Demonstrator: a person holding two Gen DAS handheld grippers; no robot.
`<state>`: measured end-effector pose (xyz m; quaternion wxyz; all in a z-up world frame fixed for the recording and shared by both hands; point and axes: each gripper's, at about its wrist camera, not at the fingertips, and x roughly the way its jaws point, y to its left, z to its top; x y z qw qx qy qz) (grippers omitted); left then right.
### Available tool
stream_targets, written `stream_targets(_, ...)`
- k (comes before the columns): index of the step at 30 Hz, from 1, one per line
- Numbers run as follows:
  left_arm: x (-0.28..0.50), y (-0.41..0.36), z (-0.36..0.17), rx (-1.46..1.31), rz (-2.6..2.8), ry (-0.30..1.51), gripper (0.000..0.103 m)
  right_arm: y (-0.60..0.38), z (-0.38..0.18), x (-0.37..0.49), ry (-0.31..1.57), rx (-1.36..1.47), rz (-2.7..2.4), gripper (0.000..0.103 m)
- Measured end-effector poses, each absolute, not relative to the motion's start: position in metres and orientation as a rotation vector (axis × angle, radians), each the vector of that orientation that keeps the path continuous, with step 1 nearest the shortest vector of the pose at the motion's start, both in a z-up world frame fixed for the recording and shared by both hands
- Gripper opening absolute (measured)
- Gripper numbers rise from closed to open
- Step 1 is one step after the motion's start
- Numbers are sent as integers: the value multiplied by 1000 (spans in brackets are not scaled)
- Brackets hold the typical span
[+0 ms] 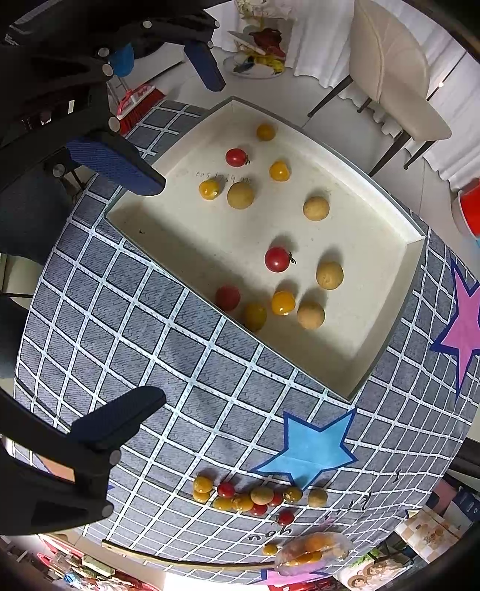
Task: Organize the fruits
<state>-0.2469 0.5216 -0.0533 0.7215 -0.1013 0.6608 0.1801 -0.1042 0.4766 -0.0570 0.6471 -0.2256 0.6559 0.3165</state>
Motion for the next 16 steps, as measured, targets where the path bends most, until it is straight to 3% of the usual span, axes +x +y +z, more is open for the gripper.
stream_targets(16,-243,526,-58,-249,408,1459,103,479,-60,-102,1497,-515,725,103)
